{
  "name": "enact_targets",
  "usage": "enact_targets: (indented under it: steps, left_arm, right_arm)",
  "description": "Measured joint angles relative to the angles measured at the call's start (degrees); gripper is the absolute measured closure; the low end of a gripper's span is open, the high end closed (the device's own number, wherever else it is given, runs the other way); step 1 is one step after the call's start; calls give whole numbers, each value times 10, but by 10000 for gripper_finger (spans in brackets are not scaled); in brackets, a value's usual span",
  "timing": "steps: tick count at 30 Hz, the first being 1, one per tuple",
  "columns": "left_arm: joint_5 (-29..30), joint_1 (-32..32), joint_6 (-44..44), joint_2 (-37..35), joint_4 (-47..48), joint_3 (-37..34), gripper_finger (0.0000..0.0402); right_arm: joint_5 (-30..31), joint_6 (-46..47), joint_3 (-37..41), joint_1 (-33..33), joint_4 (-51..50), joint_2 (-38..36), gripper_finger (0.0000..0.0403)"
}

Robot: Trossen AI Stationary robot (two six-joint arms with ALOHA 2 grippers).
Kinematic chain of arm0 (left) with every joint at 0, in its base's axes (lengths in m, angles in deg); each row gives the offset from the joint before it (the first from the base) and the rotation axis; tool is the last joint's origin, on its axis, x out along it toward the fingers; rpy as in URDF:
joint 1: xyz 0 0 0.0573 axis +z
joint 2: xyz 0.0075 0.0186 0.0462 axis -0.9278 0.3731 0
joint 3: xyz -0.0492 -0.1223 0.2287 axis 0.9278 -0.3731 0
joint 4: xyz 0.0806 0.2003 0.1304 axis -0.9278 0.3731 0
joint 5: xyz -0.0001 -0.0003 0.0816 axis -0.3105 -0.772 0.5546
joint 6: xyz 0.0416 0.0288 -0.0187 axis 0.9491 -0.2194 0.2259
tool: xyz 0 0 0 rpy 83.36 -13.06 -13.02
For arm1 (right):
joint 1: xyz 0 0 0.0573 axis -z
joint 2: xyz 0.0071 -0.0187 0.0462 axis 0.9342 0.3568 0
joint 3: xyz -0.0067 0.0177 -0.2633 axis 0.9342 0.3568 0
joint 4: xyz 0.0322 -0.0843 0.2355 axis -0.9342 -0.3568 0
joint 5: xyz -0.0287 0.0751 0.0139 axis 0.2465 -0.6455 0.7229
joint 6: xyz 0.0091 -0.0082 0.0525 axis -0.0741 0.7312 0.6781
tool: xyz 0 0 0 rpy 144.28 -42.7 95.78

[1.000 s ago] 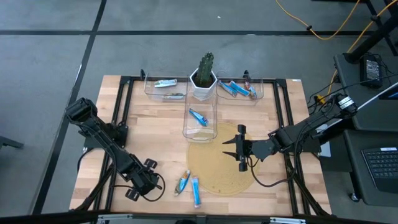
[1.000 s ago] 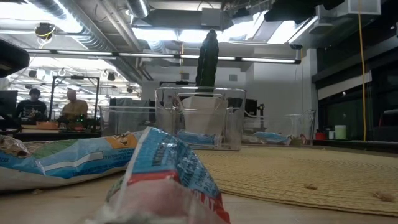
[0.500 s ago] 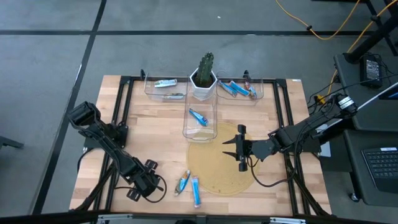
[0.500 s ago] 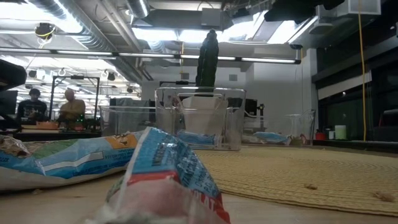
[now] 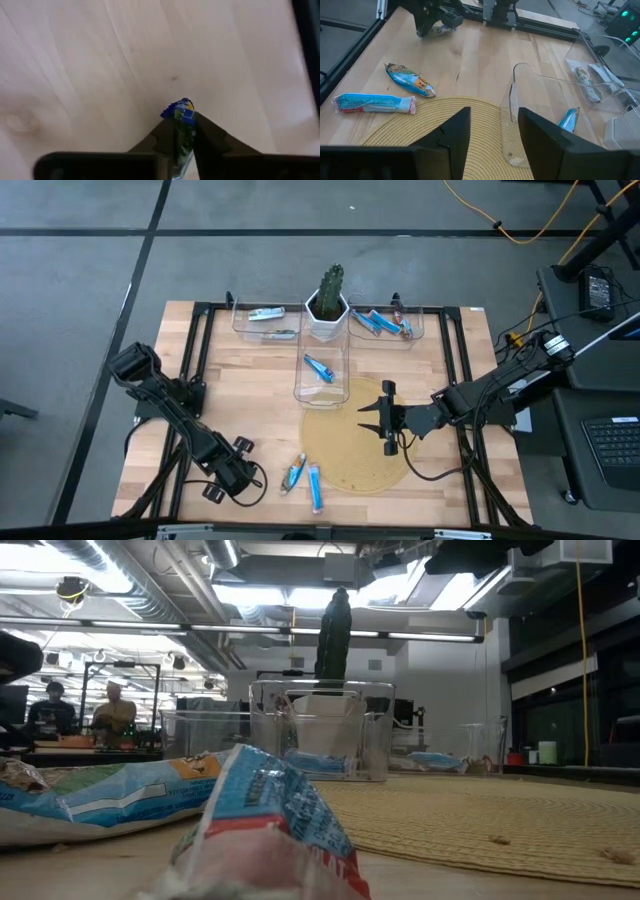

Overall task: Pick and place Granola Bars by type
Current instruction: Put the blue green granola bar into the middle transparent bin

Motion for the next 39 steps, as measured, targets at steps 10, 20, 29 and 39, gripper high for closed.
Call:
enact_targets:
  steps: [10,20,29,39]
  left_arm:
    - [17,22,46,-53,3,48,379]
    - [75,37,112,-141,-20,82,388]
    - [86,36,135,-170,-32,82,390]
    - [86,36,188,-173,-66,81,389]
  right_arm:
    - [0,0,0,0,0,0,234]
    - [0,0,0,0,0,0,234]
    - [0,-1,0,0,0,0,234]
    - [0,-2,0,0,0,0,234]
